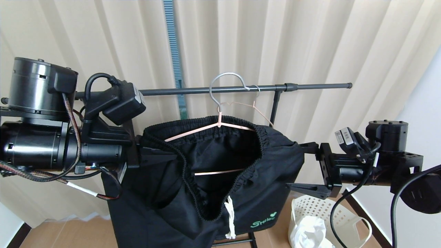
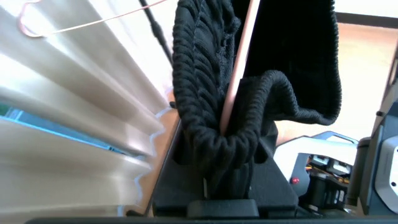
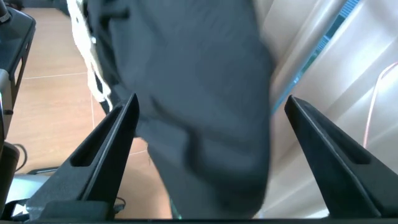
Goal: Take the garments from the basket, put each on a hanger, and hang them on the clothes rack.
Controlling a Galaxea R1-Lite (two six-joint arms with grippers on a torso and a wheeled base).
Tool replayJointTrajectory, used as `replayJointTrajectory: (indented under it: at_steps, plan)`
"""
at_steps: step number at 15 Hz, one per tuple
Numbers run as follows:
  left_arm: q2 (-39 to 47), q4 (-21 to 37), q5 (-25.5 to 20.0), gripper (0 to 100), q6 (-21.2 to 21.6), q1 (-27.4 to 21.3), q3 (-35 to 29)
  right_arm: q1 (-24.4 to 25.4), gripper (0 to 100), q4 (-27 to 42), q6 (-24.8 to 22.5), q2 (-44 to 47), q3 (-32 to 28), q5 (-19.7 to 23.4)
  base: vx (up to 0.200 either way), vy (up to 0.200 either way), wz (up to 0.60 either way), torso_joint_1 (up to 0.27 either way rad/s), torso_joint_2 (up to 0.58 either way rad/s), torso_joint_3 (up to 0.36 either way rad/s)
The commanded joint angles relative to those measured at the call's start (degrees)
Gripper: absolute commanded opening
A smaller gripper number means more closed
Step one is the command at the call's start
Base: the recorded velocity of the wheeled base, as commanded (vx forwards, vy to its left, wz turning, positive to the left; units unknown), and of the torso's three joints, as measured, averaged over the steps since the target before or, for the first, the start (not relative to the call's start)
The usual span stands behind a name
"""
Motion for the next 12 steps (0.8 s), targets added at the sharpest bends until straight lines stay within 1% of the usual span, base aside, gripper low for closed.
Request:
replayJointTrajectory:
  at_steps: [1,6,10,11,12]
  plan:
    - [-1.5,0.0,-0.1,0,-0.7,0.5,0.4,0.3,100,0.0,-0.1,2.8,-0.5,0.0,0.0,0.0,0.0,0.0,0.0,0.0]
    - [-4.4,0.0,0.0,0,-2.8,0.5,1.3,0.5,100,0.0,-0.1,8.7,-2.7,0.1,0.0,0.0,0.0,0.0,0.0,0.0]
    - [-5.8,0.0,0.0,0,-3.3,0.5,2.3,0.4,100,0.0,-0.1,9.9,-3.2,-0.2,0.0,0.0,0.0,0.0,0.0,0.0]
    - [-6.1,0.0,-0.1,0,-3.4,0.5,3.1,0.4,0,0.0,-0.1,9.9,-3.4,-0.5,0.0,0.0,0.0,0.0,0.0,0.0]
    - [-6.4,0.0,-0.1,0,-3.5,0.5,3.4,0.3,0,0.0,-0.1,9.9,-3.6,-1.0,0.0,0.0,0.0,0.0,0.0,0.0]
